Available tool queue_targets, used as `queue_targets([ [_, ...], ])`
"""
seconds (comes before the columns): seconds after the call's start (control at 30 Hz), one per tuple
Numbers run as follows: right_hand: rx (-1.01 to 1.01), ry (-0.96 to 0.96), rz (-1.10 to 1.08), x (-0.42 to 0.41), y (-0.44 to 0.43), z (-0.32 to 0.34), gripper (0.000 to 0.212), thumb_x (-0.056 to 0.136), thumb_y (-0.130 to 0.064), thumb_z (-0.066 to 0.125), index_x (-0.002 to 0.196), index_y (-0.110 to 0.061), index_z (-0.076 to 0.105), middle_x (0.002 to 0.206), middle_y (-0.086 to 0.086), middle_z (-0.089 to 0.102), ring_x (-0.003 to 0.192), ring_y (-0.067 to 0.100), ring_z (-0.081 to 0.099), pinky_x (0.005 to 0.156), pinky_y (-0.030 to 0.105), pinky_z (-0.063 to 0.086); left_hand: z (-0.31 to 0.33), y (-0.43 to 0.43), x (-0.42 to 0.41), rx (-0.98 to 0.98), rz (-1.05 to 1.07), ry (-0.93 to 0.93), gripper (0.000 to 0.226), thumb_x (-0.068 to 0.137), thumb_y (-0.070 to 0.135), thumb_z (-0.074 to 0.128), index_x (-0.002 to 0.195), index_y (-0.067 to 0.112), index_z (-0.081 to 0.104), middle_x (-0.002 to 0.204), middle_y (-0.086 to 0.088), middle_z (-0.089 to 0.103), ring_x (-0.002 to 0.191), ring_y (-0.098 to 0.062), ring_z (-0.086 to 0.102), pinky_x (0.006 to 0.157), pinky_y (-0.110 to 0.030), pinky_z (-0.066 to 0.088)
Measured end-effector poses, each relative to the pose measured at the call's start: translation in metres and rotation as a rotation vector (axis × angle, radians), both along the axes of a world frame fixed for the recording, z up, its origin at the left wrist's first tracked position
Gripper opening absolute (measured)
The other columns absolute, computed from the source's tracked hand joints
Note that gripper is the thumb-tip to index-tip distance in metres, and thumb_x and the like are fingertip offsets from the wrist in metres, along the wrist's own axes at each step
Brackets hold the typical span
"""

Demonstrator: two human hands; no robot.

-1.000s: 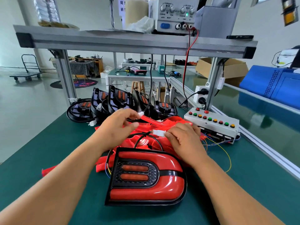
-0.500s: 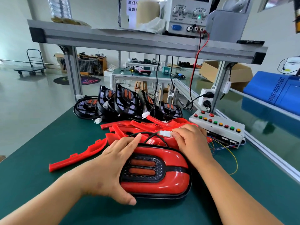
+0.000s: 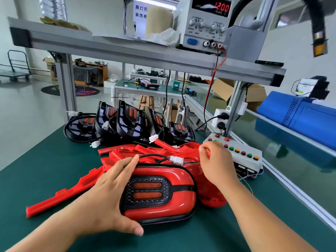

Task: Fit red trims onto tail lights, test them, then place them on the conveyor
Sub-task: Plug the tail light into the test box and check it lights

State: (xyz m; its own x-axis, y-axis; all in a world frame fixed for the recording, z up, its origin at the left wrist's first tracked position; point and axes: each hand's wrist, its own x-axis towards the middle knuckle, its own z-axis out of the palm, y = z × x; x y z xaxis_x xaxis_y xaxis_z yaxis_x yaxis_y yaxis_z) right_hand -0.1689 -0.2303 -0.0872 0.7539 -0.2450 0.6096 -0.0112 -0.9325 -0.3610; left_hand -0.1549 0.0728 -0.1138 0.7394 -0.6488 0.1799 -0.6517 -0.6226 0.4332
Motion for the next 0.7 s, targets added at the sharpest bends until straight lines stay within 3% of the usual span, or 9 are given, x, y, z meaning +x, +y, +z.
queue_targets([
  [0.07,-0.083,0.205,-0.138,0.015,-0.016,0.004,0.023,0.100,-0.033,0.046,0.093,-0.012,0.052,0.100,0.006,0.059,0.099,0.028,0.055,0.075,0.032,0.037,-0.005,0.000,0.000,-0.032,0.019,0.007,0.148,0.032,0.098,0.062,0.135,0.058,-0.036,0.140,0.045,-0.025,0.141,0.004,0.006,0.117,-0.028,0.022],
  [0.13,-0.201,0.476,-0.244,0.031,-0.029,0.004,0.053,0.100,-0.054,0.030,0.116,-0.008,0.051,0.127,0.014,0.055,0.121,0.032,0.048,0.091,0.039,0.041,-0.008,0.000,0.002,-0.055,0.013,-0.002,0.147,0.032,0.100,0.060,0.135,0.058,-0.035,0.143,0.042,-0.022,0.143,0.003,0.005,0.118,-0.029,0.022],
  [0.2,-0.232,0.641,-0.261,0.045,-0.040,0.003,0.083,0.094,-0.069,0.014,0.147,-0.008,0.035,0.157,0.012,0.030,0.142,0.030,0.029,0.111,0.045,0.029,-0.011,-0.001,0.006,-0.081,0.004,-0.012,0.147,0.033,0.100,0.059,0.137,0.055,-0.034,0.145,0.040,-0.021,0.145,0.003,0.004,0.118,-0.028,0.021],
  [0.23,-0.230,0.678,-0.253,0.051,-0.043,0.002,0.090,0.091,-0.074,0.009,0.152,-0.011,0.027,0.162,0.008,0.019,0.146,0.030,0.020,0.115,0.047,0.022,-0.013,-0.001,0.007,-0.094,0.001,-0.017,0.147,0.034,0.100,0.059,0.138,0.054,-0.033,0.146,0.039,-0.020,0.144,0.003,0.006,0.117,-0.028,0.021],
  [0.33,-0.229,0.727,-0.254,0.064,-0.049,-0.002,0.099,0.084,-0.081,0.002,0.155,-0.014,0.022,0.165,0.004,0.010,0.147,0.031,0.013,0.117,0.048,0.015,-0.015,-0.003,0.010,-0.141,-0.010,-0.015,0.146,0.036,0.099,0.060,0.141,0.051,-0.028,0.148,0.036,-0.016,0.144,0.003,0.011,0.115,-0.027,0.023],
  [0.43,-0.248,0.748,-0.285,0.072,-0.051,-0.005,0.104,0.081,-0.083,-0.001,0.154,-0.015,0.025,0.164,0.004,0.014,0.147,0.032,0.014,0.116,0.050,0.016,-0.018,-0.004,0.011,-0.184,-0.013,-0.009,0.145,0.036,0.098,0.063,0.140,0.056,-0.028,0.149,0.036,-0.013,0.143,0.010,0.007,0.113,-0.024,0.023],
  [0.6,-0.250,0.737,-0.301,0.074,-0.051,-0.008,0.102,0.082,-0.081,-0.002,0.153,-0.015,0.028,0.163,0.004,0.016,0.147,0.032,0.012,0.116,0.050,0.014,-0.019,-0.005,0.011,-0.214,0.006,-0.005,0.140,0.034,0.095,0.067,0.140,0.062,-0.018,0.148,0.039,-0.007,0.139,0.008,0.016,0.109,-0.033,0.030],
  [0.7,-0.221,0.748,-0.295,0.074,-0.052,-0.010,0.100,0.083,-0.081,-0.003,0.154,-0.017,0.026,0.165,0.002,0.009,0.148,0.032,0.008,0.117,0.051,0.010,-0.016,-0.006,0.009,-0.194,0.005,-0.016,0.136,0.035,0.095,0.067,0.138,0.065,-0.017,0.147,0.039,-0.007,0.134,0.021,0.005,0.106,-0.034,0.026],
])
